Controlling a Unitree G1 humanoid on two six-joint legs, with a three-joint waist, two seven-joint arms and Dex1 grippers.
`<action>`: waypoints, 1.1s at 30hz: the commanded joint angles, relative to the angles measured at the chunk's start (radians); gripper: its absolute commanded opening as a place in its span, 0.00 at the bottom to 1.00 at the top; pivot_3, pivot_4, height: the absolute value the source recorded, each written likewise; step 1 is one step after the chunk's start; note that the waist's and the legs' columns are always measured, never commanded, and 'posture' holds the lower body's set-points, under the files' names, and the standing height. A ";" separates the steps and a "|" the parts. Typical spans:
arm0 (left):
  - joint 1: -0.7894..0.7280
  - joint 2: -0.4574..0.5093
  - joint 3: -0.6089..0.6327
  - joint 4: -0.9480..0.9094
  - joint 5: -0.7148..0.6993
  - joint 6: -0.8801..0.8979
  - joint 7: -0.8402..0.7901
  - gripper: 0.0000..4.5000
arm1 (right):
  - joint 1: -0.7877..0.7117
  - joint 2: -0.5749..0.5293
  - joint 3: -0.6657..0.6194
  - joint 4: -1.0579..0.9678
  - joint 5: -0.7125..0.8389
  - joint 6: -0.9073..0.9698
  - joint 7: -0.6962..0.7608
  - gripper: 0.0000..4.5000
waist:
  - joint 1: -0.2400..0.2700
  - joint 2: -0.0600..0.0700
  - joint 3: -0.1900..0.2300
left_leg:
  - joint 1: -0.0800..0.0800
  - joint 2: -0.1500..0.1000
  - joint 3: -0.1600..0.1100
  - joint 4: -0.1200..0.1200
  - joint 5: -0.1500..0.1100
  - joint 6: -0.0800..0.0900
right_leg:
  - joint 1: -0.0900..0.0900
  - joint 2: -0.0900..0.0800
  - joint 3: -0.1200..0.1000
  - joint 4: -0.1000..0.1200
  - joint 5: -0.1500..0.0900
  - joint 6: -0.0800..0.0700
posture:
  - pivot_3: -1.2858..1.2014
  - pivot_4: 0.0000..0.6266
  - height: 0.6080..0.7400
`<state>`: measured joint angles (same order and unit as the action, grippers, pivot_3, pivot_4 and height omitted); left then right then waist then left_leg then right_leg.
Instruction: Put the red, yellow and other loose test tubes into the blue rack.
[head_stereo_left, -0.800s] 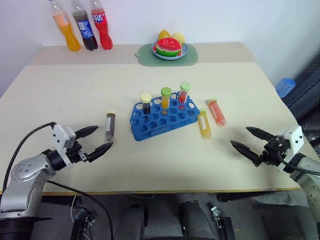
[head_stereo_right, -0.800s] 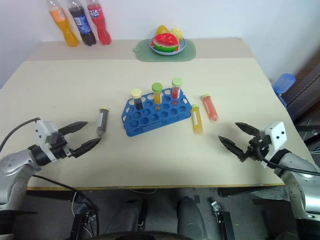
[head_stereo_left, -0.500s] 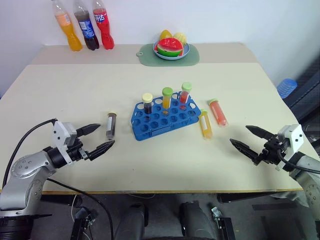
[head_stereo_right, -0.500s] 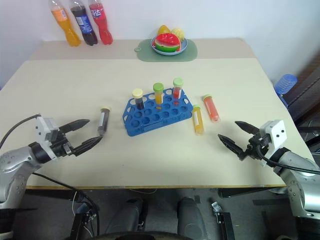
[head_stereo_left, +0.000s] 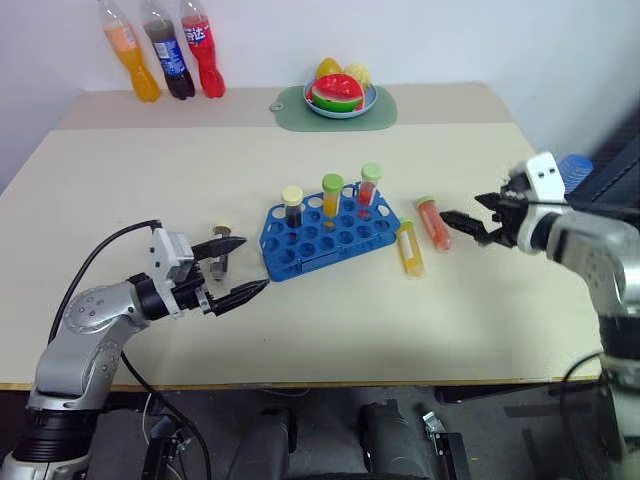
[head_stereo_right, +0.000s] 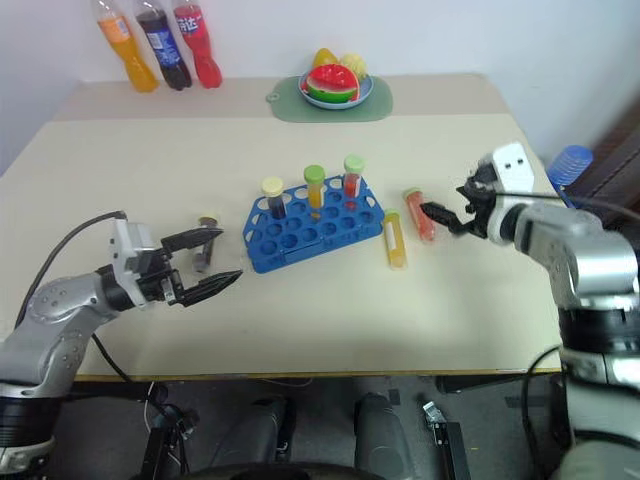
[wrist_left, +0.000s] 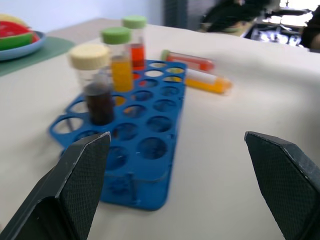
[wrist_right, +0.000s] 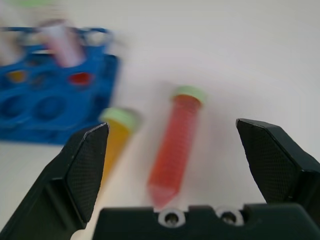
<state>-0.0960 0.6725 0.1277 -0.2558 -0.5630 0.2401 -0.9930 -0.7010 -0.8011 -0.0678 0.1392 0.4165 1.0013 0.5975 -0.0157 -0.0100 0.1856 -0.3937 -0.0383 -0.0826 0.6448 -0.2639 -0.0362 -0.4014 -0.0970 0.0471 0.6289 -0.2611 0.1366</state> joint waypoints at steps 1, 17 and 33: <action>-0.023 0.012 -0.016 -0.034 0.001 0.000 -0.029 0.99 | -0.137 0.006 0.079 0.153 -0.050 0.063 0.035 1.00 | 0.002 0.000 0.000 | -0.001 0.000 0.001 0.000 0.000 0.000 | -0.001 0.000 -0.001 0.000 0.000 0.000 | 0.52 0.24 1.00; 0.022 0.020 -0.036 -0.150 -0.044 0.075 -0.066 0.99 | -0.573 0.207 0.281 0.953 -0.346 -0.160 0.164 1.00 | -0.008 0.001 0.000 | -0.013 -0.001 0.003 0.001 0.001 -0.001 | -0.014 0.000 0.000 0.003 0.001 0.001 | 0.52 0.24 1.00; 0.082 -0.007 -0.028 -0.162 -0.010 0.035 -0.004 1.00 | -0.513 0.153 0.215 1.016 -0.466 -0.514 0.149 0.17 | -0.014 0.001 0.000 | -0.013 -0.002 0.002 0.002 0.001 -0.002 | -0.013 0.001 0.000 0.003 0.001 0.001 | 0.52 0.24 1.00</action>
<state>-0.0161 0.6682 0.0861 -0.4067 -0.5793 0.2971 -1.0050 -1.2168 -0.6077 0.2025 1.1859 -0.0669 0.5469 0.7811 -0.0295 -0.0093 0.1858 -0.4066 -0.0400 -0.0807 0.6464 -0.2626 -0.0380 -0.4146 -0.0964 0.0467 0.6321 -0.2604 0.1374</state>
